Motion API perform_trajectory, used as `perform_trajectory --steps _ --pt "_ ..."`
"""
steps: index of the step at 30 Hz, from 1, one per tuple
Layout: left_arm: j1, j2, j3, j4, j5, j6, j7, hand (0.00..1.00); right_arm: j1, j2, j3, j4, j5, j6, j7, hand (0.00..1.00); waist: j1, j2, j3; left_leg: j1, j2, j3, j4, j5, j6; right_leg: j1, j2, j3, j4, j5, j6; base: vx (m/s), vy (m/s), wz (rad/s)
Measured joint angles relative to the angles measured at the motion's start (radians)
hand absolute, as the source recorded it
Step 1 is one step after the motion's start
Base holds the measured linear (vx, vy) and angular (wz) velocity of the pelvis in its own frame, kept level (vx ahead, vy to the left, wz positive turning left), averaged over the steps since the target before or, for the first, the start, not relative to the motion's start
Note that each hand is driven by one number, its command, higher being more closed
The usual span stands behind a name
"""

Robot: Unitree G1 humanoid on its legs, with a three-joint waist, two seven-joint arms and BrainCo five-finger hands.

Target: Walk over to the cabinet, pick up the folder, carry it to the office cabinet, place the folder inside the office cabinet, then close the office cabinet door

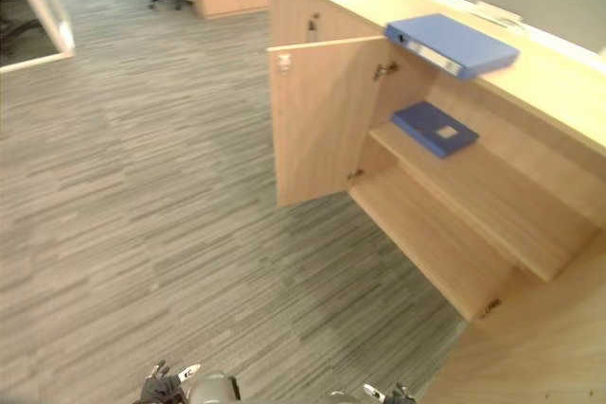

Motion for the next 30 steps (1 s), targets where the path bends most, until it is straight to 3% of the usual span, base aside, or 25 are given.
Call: perform_trajectory --steps 1,3,4,5,6,7,8,10,12,14,15,16,18,20,23,24,25,26,28,30 --pt "0.002 0.001 -0.002 0.000 0.000 -0.003 0.005 0.00 -0.005 0.000 0.004 -0.002 0.002 -0.001 -0.001 0.00 0.003 0.001 0.000 -0.016 -0.011 -0.025 -0.045 -0.005 0.000 0.011 -0.004 0.027 -0.007 0.002 0.003 0.32 0.208 -1.51" --pt "0.009 0.006 -0.014 0.001 -0.004 -0.009 0.018 0.00 -0.032 -0.002 0.048 -0.004 0.021 -0.010 -0.004 0.00 0.014 -0.001 0.003 -0.048 -0.072 -0.177 -0.269 0.004 -0.014 0.027 -0.024 0.126 -0.020 0.005 0.024 0.28 0.298 -1.57" --pt "0.013 0.006 -0.028 0.007 -0.014 -0.012 0.023 0.00 -0.040 -0.001 0.082 -0.004 0.028 -0.024 -0.003 0.00 0.032 0.000 -0.001 -0.033 -0.125 -0.344 -0.477 0.035 -0.048 0.028 -0.046 0.185 -0.030 -0.011 0.080 0.34 0.435 -1.52" --pt "0.020 0.005 -0.043 0.012 -0.018 -0.012 0.027 0.00 -0.040 -0.003 0.097 -0.005 0.032 -0.028 -0.002 0.00 0.035 0.015 -0.005 -0.025 -0.138 -0.429 -0.560 0.088 -0.058 0.030 -0.048 0.217 -0.024 -0.019 0.101 0.36 0.462 -1.40" --pt "0.027 0.005 -0.054 0.019 -0.019 -0.014 0.028 0.00 -0.042 -0.003 0.098 -0.008 0.035 -0.029 -0.002 0.00 0.035 0.026 -0.012 -0.023 -0.144 -0.443 -0.565 0.170 -0.076 0.032 -0.051 0.239 -0.019 -0.027 0.119 0.30 0.358 -0.86" --pt "0.028 0.022 -0.064 0.033 -0.027 -0.014 0.032 0.00 -0.040 0.010 0.109 -0.002 0.029 -0.029 -0.002 0.00 0.031 0.003 -0.013 -0.010 -0.168 -0.410 -0.541 0.201 -0.093 0.044 -0.088 0.274 -0.011 -0.032 0.154 0.33 0.347 -0.70" --pt "0.027 0.037 -0.066 0.044 -0.039 -0.017 0.035 0.00 -0.036 0.025 0.105 -0.001 0.027 -0.029 0.002 0.00 0.022 -0.026 -0.019 0.010 -0.194 -0.370 -0.544 0.184 -0.064 0.043 -0.142 0.277 -0.005 -0.006 0.195 0.38 0.417 -0.73" --pt "0.027 0.045 -0.071 0.063 -0.042 -0.018 0.035 0.00 -0.033 0.027 0.092 -0.001 0.027 -0.029 0.004 0.00 0.028 -0.030 -0.023 0.033 -0.213 -0.308 -0.534 0.155 -0.023 0.026 -0.193 0.285 0.028 0.021 0.232 0.35 0.448 -0.72" --pt "0.036 0.046 -0.080 0.104 -0.041 -0.016 0.032 0.00 -0.033 0.023 0.042 0.007 0.025 -0.024 0.008 0.00 0.034 -0.021 -0.018 0.114 -0.238 -0.202 -0.555 0.123 0.028 -0.016 -0.275 0.279 0.150 0.053 0.223 0.24 0.444 -1.19" --pt "0.058 0.045 -0.084 0.119 -0.040 -0.014 0.029 0.00 -0.032 0.022 0.010 0.000 0.026 -0.024 0.019 0.00 0.022 -0.001 -0.019 0.180 -0.253 -0.120 -0.607 0.112 0.058 -0.067 -0.355 0.218 0.273 0.091 0.162 0.11 0.316 -1.15" --pt "0.060 0.049 -0.088 0.130 -0.038 -0.009 0.023 0.00 -0.032 0.022 -0.002 -0.006 0.025 -0.025 0.025 0.00 0.016 0.004 -0.021 0.215 -0.258 -0.079 -0.646 0.114 0.076 -0.107 -0.406 0.146 0.355 0.115 0.104 0.06 0.278 -0.95" --pt "0.061 0.061 -0.091 0.130 -0.036 -0.008 0.017 0.00 -0.032 0.017 -0.002 -0.006 0.024 -0.029 0.026 0.00 0.011 0.004 -0.023 0.256 -0.258 -0.051 -0.686 0.117 0.087 -0.140 -0.435 0.081 0.420 0.121 0.087 0.04 0.267 -0.95" --pt "0.059 0.074 -0.111 0.129 -0.031 -0.008 0.013 0.00 -0.032 0.011 0.000 -0.006 0.022 -0.030 0.028 0.00 0.001 0.005 -0.024 0.299 -0.253 -0.033 -0.745 0.131 0.091 -0.159 -0.418 0.045 0.445 0.106 0.112 0.01 0.134 -0.57" --pt "0.046 0.077 -0.143 0.124 -0.011 -0.009 0.009 0.00 -0.033 -0.004 0.012 -0.006 0.008 -0.035 0.028 0.00 -0.013 0.005 -0.029 0.321 -0.248 -0.016 -0.809 0.141 0.098 -0.225 -0.360 0.024 0.427 0.080 0.139 0.03 0.032 -0.32" --pt "0.008 0.068 -0.166 0.125 -0.007 -0.006 0.010 0.00 -0.020 -0.033 0.040 0.022 -0.008 -0.029 0.026 0.00 -0.033 0.015 -0.018 0.350 -0.204 -0.017 -0.842 0.133 0.085 -0.316 -0.245 -0.016 0.330 0.047 0.141 0.11 -0.077 -0.12" --pt "0.006 0.070 -0.167 0.125 -0.006 -0.006 0.010 0.00 -0.011 -0.030 0.044 0.018 -0.010 -0.028 0.026 0.00 -0.037 0.013 -0.017 0.364 -0.197 -0.014 -0.849 0.130 0.073 -0.319 -0.228 -0.019 0.285 0.054 0.130 0.15 -0.149 0.03" --pt "0.001 0.076 -0.167 0.124 0.003 -0.006 0.009 0.00 0.013 -0.021 0.044 0.018 -0.011 -0.024 0.026 0.00 -0.041 -0.004 -0.020 0.382 -0.199 -0.009 -0.843 0.112 0.049 -0.311 -0.215 -0.016 0.187 0.097 0.085 0.19 -0.186 0.07" --pt "-0.009 0.072 -0.161 0.124 0.005 -0.004 0.011 0.00 0.034 -0.013 0.036 0.022 -0.009 -0.022 0.023 0.00 -0.043 -0.012 -0.020 0.403 -0.190 -0.015 -0.826 0.084 0.029 -0.297 -0.213 -0.021 0.184 0.127 0.065 0.28 -0.232 0.08" --pt "-0.008 0.038 -0.161 0.108 0.005 -0.007 0.011 0.00 0.051 -0.020 0.023 0.018 -0.007 -0.022 0.026 0.00 -0.043 0.017 -0.036 0.417 -0.152 -0.014 -0.829 0.072 -0.003 -0.283 -0.173 -0.034 0.178 0.088 0.061 0.31 -0.206 -0.02" --pt "-0.015 0.007 -0.155 0.083 0.005 -0.010 0.010 0.00 0.052 -0.015 -0.015 0.020 -0.007 -0.019 0.027 0.00 -0.046 0.029 -0.038 0.447 -0.114 -0.010 -0.831 0.054 -0.035 -0.258 -0.126 -0.039 0.172 0.054 0.054 0.30 -0.174 -0.08"
